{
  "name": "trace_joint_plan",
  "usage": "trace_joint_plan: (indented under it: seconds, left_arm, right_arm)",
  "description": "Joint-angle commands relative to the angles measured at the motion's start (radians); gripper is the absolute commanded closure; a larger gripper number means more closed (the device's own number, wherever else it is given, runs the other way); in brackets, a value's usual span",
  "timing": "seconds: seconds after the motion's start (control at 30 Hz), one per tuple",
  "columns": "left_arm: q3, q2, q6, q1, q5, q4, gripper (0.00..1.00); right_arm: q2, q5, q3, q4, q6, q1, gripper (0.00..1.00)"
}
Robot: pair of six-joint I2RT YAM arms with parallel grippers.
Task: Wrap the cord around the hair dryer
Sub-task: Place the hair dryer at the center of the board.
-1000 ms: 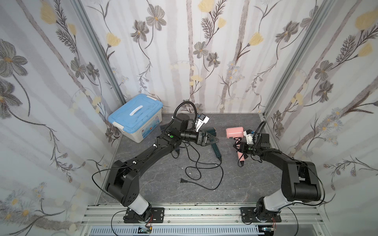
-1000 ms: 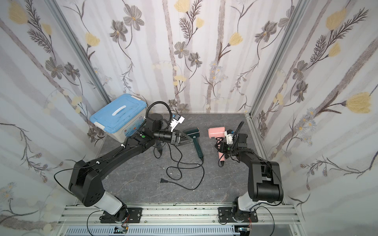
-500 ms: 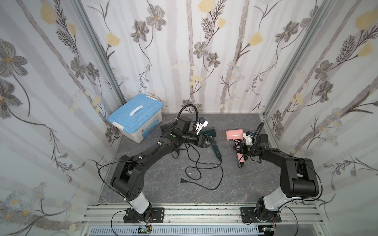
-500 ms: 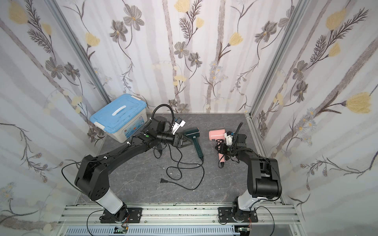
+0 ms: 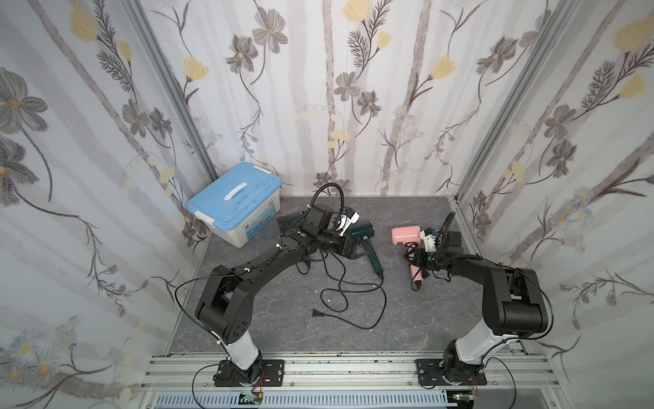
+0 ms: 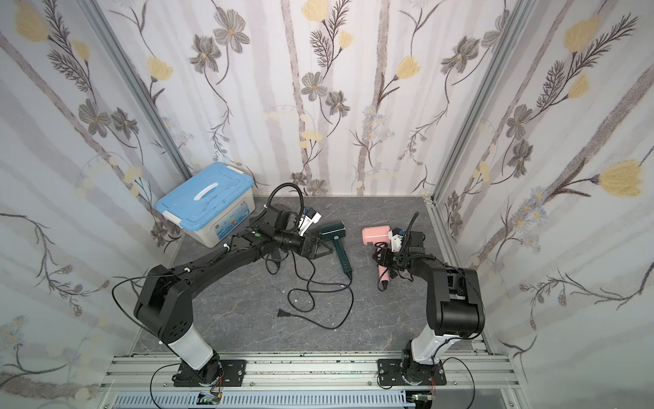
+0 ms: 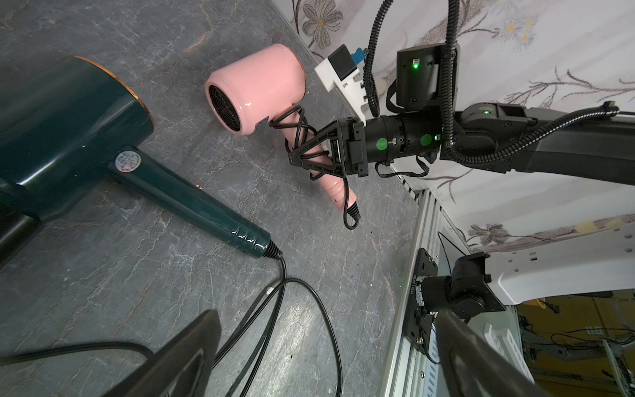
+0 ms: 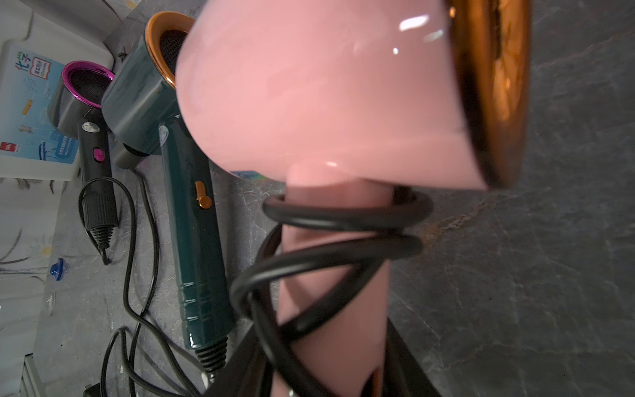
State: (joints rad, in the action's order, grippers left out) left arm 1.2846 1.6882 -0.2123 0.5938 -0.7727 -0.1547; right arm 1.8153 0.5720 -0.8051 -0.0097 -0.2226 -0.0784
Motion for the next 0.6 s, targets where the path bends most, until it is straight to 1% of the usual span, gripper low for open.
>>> trace_joint_plan:
  seconds: [0.0,0.1,0.17,0.37,0.57]
  left_arm:
    - [0.011,0.004,0.03,-0.002,0.006,-0.009,0.0]
    - [0.016,0.005,0.035,-0.001,0.008,-0.02,0.0]
    - [0.019,0.006,0.038,-0.002,0.01,-0.022,0.0]
    - [0.025,0.006,0.046,-0.001,0.012,-0.035,0.0]
    - [0.025,0.005,0.051,-0.002,0.015,-0.04,0.0]
  right_arm:
    - [0.004,0.009,-0.018,0.022,0.002,0.001,0.94]
    - [0.012,0.008,-0.029,0.0,0.006,0.0,0.88]
    - [0.02,0.004,-0.04,-0.017,0.009,0.0,0.82]
    - [0.041,0.0,-0.068,-0.066,0.021,0.001,0.76]
    - [0.046,-0.002,-0.077,-0.091,0.025,0.0,0.64]
